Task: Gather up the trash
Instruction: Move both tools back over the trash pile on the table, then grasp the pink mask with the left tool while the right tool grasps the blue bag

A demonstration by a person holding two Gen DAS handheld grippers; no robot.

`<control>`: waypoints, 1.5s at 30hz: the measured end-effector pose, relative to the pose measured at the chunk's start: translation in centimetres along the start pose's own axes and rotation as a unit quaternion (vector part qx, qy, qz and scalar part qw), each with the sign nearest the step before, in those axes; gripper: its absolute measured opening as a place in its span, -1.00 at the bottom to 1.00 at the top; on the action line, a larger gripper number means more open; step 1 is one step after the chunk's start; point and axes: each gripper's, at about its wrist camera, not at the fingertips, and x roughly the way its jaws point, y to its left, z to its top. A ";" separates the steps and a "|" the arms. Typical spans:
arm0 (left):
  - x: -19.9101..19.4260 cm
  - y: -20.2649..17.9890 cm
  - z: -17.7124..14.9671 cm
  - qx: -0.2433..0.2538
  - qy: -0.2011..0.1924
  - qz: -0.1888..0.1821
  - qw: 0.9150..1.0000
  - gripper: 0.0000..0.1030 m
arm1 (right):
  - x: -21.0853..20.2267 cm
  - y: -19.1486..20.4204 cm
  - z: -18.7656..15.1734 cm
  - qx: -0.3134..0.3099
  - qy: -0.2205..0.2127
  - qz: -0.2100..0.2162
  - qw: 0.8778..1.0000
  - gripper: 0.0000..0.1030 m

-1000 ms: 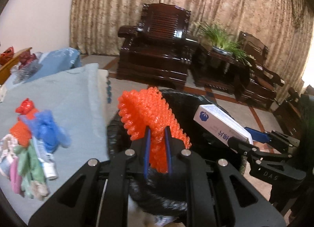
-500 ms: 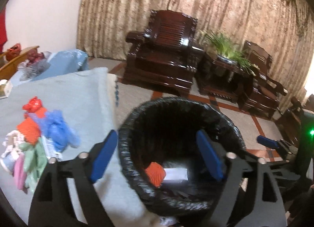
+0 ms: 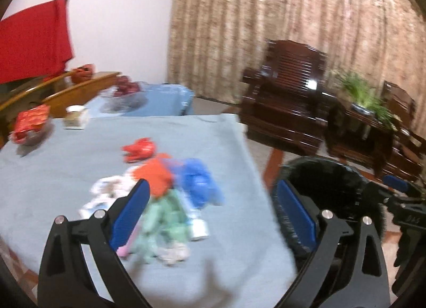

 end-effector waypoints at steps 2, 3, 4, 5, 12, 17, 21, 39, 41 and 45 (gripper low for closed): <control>-0.2 1.6 0.0 -0.008 -0.001 0.019 1.000 0.82 | 0.8 1.6 0.4 -0.006 -0.002 0.016 1.000 0.88; -0.4 2.9 0.0 -0.016 -0.001 0.030 0.999 0.82 | 1.2 2.5 0.6 -0.007 -0.003 0.022 1.000 0.88; -0.4 3.9 -0.1 -0.023 -0.001 0.042 0.999 0.82 | 1.7 3.4 0.7 -0.012 -0.005 0.030 0.999 0.88; -0.6 4.6 -0.2 -0.027 -0.001 0.049 0.998 0.82 | 2.0 3.9 0.7 -0.015 -0.005 0.033 0.999 0.89; -0.3 9.6 -1.5 -0.045 0.002 0.103 0.994 0.82 | 5.4 9.6 0.6 -0.052 -0.009 0.069 0.996 0.87; 0.6 11.5 -2.7 -0.052 0.015 0.118 0.992 0.81 | 7.9 12.2 0.2 -0.063 0.003 0.085 0.994 0.76; 1.6 12.2 -4.0 -0.052 0.023 0.122 0.991 0.81 | 10.3 13.7 -0.5 -0.068 0.020 0.087 0.994 0.64; 8.0 11.4 -8.3 -0.040 0.096 0.089 0.991 0.25 | 15.3 15.2 -3.1 -0.090 0.075 0.094 0.989 0.15; 8.4 11.4 -8.6 -0.041 0.103 0.084 0.990 0.04 | 15.4 15.2 -3.2 -0.089 0.077 0.094 0.989 0.15; 8.9 11.8 -9.1 -0.050 0.111 0.069 0.990 -0.52 | 15.4 15.1 -3.2 -0.090 0.075 0.093 0.989 0.15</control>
